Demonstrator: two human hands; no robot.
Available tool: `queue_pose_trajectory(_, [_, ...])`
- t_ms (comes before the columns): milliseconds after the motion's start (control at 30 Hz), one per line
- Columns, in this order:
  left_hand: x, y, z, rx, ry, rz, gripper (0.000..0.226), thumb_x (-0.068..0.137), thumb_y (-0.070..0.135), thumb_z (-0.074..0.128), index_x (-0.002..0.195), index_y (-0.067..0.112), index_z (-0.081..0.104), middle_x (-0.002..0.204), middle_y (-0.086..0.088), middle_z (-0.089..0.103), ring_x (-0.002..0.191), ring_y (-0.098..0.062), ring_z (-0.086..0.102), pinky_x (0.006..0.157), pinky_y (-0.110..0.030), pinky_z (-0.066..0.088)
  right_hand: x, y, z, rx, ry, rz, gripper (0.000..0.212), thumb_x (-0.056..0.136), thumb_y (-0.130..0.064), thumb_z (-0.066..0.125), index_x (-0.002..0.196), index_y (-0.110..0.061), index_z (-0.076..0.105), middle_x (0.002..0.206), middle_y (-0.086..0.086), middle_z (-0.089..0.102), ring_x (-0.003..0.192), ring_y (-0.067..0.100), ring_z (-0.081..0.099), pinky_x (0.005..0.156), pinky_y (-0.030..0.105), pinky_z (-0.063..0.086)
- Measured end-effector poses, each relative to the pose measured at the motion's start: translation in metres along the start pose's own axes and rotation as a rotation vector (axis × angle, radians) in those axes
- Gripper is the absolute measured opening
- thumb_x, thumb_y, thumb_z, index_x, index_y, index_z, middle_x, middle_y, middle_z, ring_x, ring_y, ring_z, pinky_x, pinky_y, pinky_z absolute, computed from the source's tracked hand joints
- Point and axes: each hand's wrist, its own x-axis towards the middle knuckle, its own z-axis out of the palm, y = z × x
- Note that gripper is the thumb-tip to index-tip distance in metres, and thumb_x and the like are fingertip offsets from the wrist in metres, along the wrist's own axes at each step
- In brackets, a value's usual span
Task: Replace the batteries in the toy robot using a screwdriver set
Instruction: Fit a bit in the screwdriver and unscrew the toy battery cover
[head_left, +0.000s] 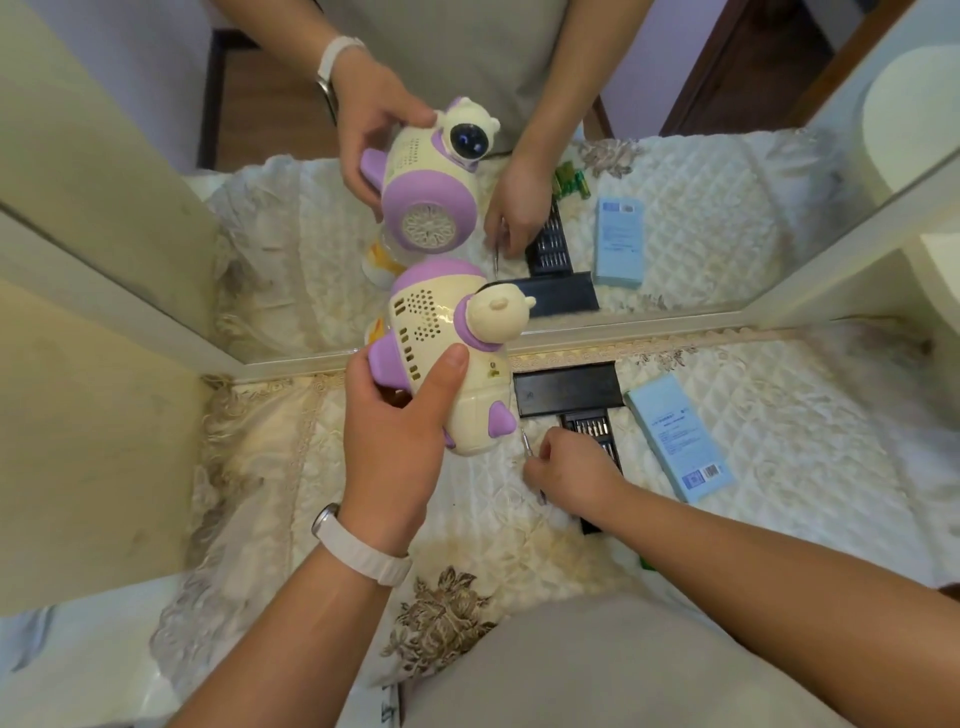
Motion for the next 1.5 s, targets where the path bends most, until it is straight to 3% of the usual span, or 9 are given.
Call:
queue_pose_trajectory(333, [-0.017, 0.015, 0.003, -0.044, -0.014, 0.065, 0.058, 0.067, 0.047, 0.085, 0.113, 0.026, 0.056, 0.094, 0.015, 0.072, 0.086, -0.006, 0.071, 0.057, -0.027, 0.054, -0.062, -0.028, -0.080, 0.320, 0.216, -0.235, 0.004, 0.089, -0.029, 0.059, 0.086, -0.028, 0.060, 0.073, -0.011, 0.062, 0.066, 0.006, 0.057, 0.063, 0.026, 0.047])
queue_pose_trajectory(533, [-0.033, 0.024, 0.012, -0.056, -0.029, 0.130, 0.052, 0.066, 0.042, 0.080, 0.110, 0.029, 0.056, 0.093, 0.015, 0.073, 0.085, -0.006, 0.071, 0.055, -0.028, 0.053, -0.110, -0.057, -0.119, 0.647, 0.286, -0.433, 0.016, 0.087, -0.016, 0.063, 0.077, -0.028, 0.064, 0.063, -0.014, 0.059, 0.060, 0.009, 0.057, 0.061, 0.025, 0.048])
queue_pose_trajectory(700, [-0.050, 0.038, 0.015, -0.058, -0.030, 0.256, 0.058, 0.060, 0.048, 0.083, 0.109, 0.030, 0.056, 0.103, 0.007, 0.073, 0.093, -0.014, 0.072, 0.073, -0.044, 0.059, -0.139, -0.075, -0.128, 0.761, 0.296, -0.523, 0.005, 0.079, -0.023, 0.064, 0.078, -0.028, 0.065, 0.066, -0.011, 0.061, 0.063, 0.014, 0.056, 0.062, 0.036, 0.050])
queue_pose_trajectory(833, [-0.064, 0.051, 0.018, -0.053, -0.021, 0.377, 0.069, 0.062, 0.043, 0.092, 0.115, 0.028, 0.052, 0.104, 0.009, 0.071, 0.094, -0.007, 0.071, 0.074, -0.023, 0.056, -0.152, -0.080, -0.133, 0.822, 0.310, -0.547, 0.012, 0.085, -0.007, 0.063, 0.077, -0.016, 0.063, 0.058, -0.008, 0.064, 0.056, 0.007, 0.056, 0.059, 0.030, 0.050])
queue_pose_trajectory(967, [-0.073, 0.055, 0.019, 0.066, 0.024, 0.523, 0.065, 0.063, 0.047, 0.087, 0.116, 0.040, 0.049, 0.107, 0.021, 0.066, 0.099, -0.004, 0.068, 0.076, -0.021, 0.055, -0.158, -0.078, -0.135, 0.837, 0.343, -0.535, 0.018, 0.084, -0.006, 0.065, 0.074, -0.020, 0.063, 0.062, -0.007, 0.063, 0.063, 0.013, 0.060, 0.065, 0.039, 0.054])
queue_pose_trajectory(1100, [-0.077, 0.057, 0.019, 0.223, 0.090, 0.668, 0.069, 0.059, 0.065, 0.082, 0.115, 0.053, 0.044, 0.112, 0.019, 0.063, 0.103, -0.015, 0.065, 0.083, -0.042, 0.056, -0.162, -0.076, -0.133, 0.875, 0.387, -0.503, 0.005, 0.078, -0.017, 0.067, 0.078, -0.012, 0.067, 0.072, 0.010, 0.068, 0.067, 0.017, 0.064, 0.064, 0.039, 0.055])
queue_pose_trajectory(1167, [-0.080, 0.057, 0.020, 0.292, 0.114, 0.714, 0.069, 0.058, 0.078, 0.074, 0.116, 0.060, 0.041, 0.115, 0.020, 0.060, 0.105, -0.022, 0.062, 0.084, -0.052, 0.052, -0.162, -0.075, -0.132, 0.875, 0.407, -0.473, 0.016, 0.078, -0.019, 0.067, 0.084, -0.004, 0.066, 0.079, 0.022, 0.066, 0.069, 0.026, 0.063, 0.062, 0.043, 0.055])
queue_pose_trajectory(1367, [-0.081, 0.050, 0.023, 0.314, 0.112, 0.723, 0.070, 0.058, 0.082, 0.072, 0.117, 0.061, 0.040, 0.116, 0.014, 0.064, 0.103, -0.028, 0.063, 0.084, -0.057, 0.051, -0.163, -0.071, -0.135, 0.919, 0.388, -0.423, 0.017, 0.083, -0.010, 0.065, 0.089, 0.006, 0.062, 0.082, 0.034, 0.060, 0.069, 0.047, 0.062, 0.059, 0.042, 0.055])
queue_pose_trajectory(1500, [-0.082, 0.046, 0.025, 0.324, 0.119, 0.713, 0.069, 0.058, 0.080, 0.073, 0.115, 0.063, 0.040, 0.114, 0.018, 0.062, 0.103, -0.026, 0.064, 0.085, -0.057, 0.050, -0.163, -0.069, -0.136, 0.875, 0.371, -0.381, 0.010, 0.082, -0.007, 0.064, 0.086, 0.002, 0.064, 0.082, 0.029, 0.064, 0.077, 0.044, 0.066, 0.063, 0.044, 0.059])
